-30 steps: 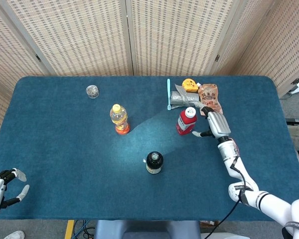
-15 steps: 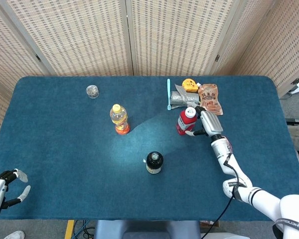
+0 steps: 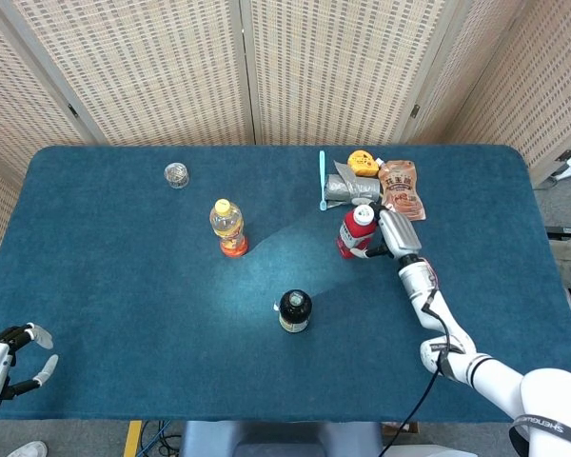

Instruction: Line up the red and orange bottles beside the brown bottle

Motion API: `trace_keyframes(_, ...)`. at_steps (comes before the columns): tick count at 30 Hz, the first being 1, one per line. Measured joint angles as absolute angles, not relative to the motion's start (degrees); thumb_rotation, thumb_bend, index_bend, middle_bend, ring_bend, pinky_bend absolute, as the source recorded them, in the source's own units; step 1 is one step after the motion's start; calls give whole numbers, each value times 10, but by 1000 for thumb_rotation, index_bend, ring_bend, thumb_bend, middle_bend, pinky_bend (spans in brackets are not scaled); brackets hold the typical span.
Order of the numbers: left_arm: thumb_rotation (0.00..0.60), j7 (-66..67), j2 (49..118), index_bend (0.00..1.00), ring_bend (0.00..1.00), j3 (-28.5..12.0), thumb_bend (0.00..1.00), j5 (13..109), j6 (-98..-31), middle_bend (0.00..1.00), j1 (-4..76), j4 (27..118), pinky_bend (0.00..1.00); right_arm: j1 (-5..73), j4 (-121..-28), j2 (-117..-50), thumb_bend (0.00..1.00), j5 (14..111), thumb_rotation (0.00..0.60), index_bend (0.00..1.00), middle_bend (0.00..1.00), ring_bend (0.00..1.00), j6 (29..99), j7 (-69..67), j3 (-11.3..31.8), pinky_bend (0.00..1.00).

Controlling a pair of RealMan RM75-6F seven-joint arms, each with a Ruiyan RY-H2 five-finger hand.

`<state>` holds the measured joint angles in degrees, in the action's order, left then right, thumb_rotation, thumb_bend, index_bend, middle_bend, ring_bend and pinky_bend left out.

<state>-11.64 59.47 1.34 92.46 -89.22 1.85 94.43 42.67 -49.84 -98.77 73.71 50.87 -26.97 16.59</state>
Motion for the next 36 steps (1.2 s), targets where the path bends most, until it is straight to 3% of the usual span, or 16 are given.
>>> trace_keyframes(3,600,-118,594,532,407,13,301,925,-893,445,18,945,627,427,-492,-995,18,737,600,395,442,411,521,-272,169,486)
trace_keyframes(11,600,-118,593,532,407,14,300,925,-892,445,18,946,627,427,-478,-1007,36,744,600,491,524,501,541,-283,168,535)
trace_keyframes(24,600,-115,594,532,407,14,301,925,-889,445,20,946,627,397,-558,-962,37,770,600,500,531,508,586,-283,149,535)
trace_keyframes(36,600,-108,598,532,407,14,300,922,-883,445,22,943,627,339,-683,-865,37,824,600,500,531,508,648,-290,100,557)
